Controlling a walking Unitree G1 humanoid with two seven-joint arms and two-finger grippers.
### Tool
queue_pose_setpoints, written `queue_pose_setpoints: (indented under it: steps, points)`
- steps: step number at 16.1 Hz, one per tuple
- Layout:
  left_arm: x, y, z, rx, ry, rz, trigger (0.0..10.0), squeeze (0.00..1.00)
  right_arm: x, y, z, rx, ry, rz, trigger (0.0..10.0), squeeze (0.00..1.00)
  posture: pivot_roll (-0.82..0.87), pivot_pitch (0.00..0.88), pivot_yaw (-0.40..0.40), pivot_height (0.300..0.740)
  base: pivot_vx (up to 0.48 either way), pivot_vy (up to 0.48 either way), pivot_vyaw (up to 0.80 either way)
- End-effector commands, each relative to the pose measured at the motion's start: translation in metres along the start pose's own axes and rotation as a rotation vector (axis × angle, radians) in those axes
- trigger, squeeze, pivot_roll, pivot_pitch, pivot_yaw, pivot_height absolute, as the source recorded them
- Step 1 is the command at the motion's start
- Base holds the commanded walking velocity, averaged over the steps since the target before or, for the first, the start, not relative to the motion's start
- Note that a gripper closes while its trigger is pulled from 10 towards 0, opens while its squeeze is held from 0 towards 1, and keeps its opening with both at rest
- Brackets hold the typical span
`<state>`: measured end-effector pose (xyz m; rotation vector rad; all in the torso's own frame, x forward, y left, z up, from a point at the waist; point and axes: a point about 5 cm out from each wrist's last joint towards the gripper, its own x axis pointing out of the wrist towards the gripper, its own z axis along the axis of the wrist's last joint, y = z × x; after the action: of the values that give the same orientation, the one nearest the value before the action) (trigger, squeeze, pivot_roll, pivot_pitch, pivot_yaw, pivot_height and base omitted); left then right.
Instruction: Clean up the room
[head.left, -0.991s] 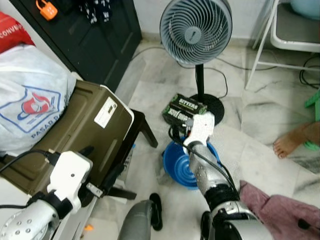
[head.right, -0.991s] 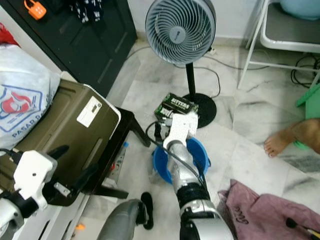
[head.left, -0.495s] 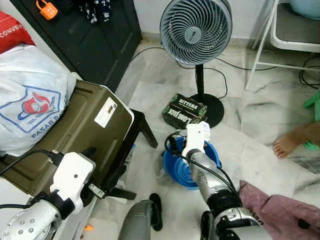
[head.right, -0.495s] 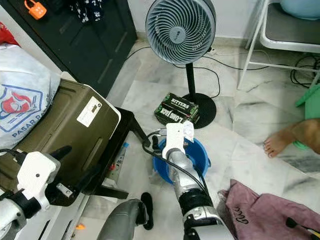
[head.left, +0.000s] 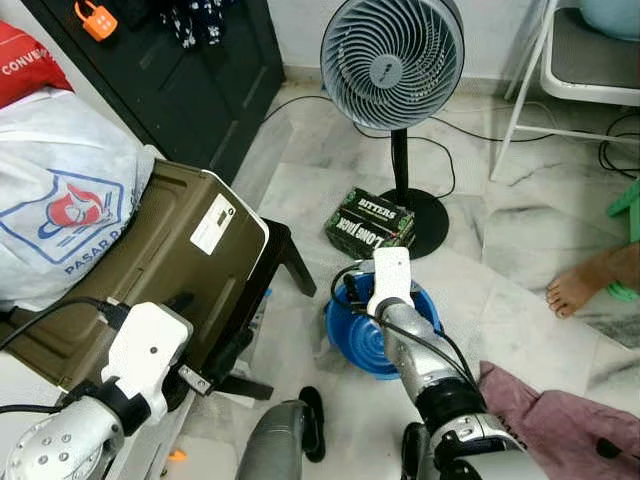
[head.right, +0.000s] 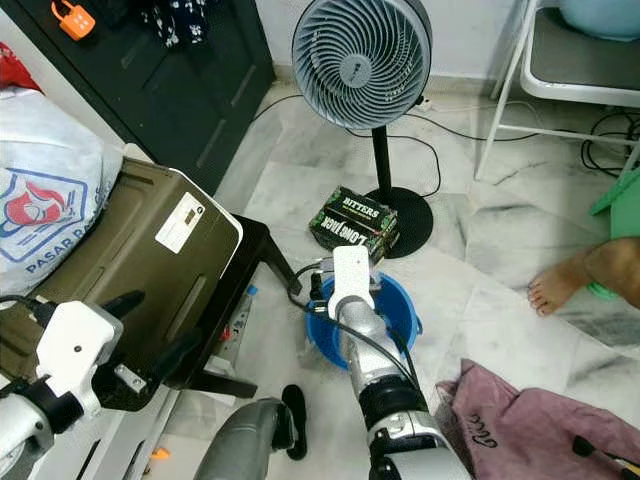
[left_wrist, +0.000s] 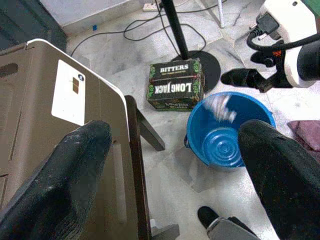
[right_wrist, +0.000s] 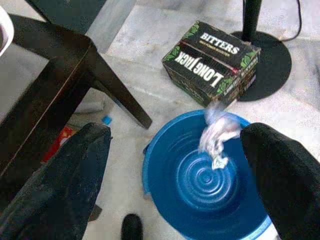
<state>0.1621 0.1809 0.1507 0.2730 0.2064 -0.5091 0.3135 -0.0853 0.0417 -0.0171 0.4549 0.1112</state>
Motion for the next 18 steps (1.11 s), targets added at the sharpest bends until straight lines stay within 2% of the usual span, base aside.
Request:
queue_pose_setpoints:
  steps: [1,5,6,9,12,14,16,18]
  points:
    - [-0.001,0.001,-0.005,0.011,0.029,-0.008,10.0,0.00,-0.001,0.010,-0.002,0.015,0.004,0.026,10.0,0.00,0.22,0.236,0.192,0.740,0.000,0.000,0.00]
    - [0.002,0.001,-0.006,0.010,0.022,-0.006,10.0,0.00,-0.002,-0.003,0.010,0.068,-0.061,-0.037,10.0,0.00,0.21,0.223,0.186,0.740,0.000,0.000,0.00]
    - [0.007,0.001,-0.005,0.006,0.005,0.005,10.0,0.00,-0.005,-0.008,0.013,0.085,-0.087,-0.045,10.0,0.00,0.19,0.209,0.174,0.740,0.000,0.000,0.00]
    - [0.022,0.002,-0.002,-0.005,-0.044,0.043,10.0,0.00,-0.014,-0.009,0.030,0.113,-0.198,0.004,10.0,0.00,0.15,0.176,0.149,0.740,0.000,0.000,0.00]
    - [0.042,0.006,0.004,-0.047,-0.108,0.094,10.0,0.00,-0.033,-0.008,0.041,0.127,-0.257,0.099,10.0,0.00,0.10,0.122,0.115,0.740,0.000,0.000,0.00]
    - [0.057,0.014,0.008,-0.060,-0.162,0.147,10.0,0.00,-0.058,-0.010,0.036,0.097,-0.274,0.212,10.0,0.00,0.05,0.062,0.087,0.740,0.000,0.000,0.00]
    - [0.071,0.023,0.011,-0.094,-0.207,0.209,10.0,0.00,-0.075,-0.020,0.030,0.065,-0.294,0.256,10.0,0.00,0.01,0.000,0.065,0.740,0.000,0.000,0.00]
    - [0.084,0.032,0.015,-0.138,-0.251,0.267,10.0,0.00,-0.077,-0.032,0.039,0.035,-0.324,0.227,10.0,0.00,-0.02,0.000,0.053,0.740,0.000,0.000,0.00]
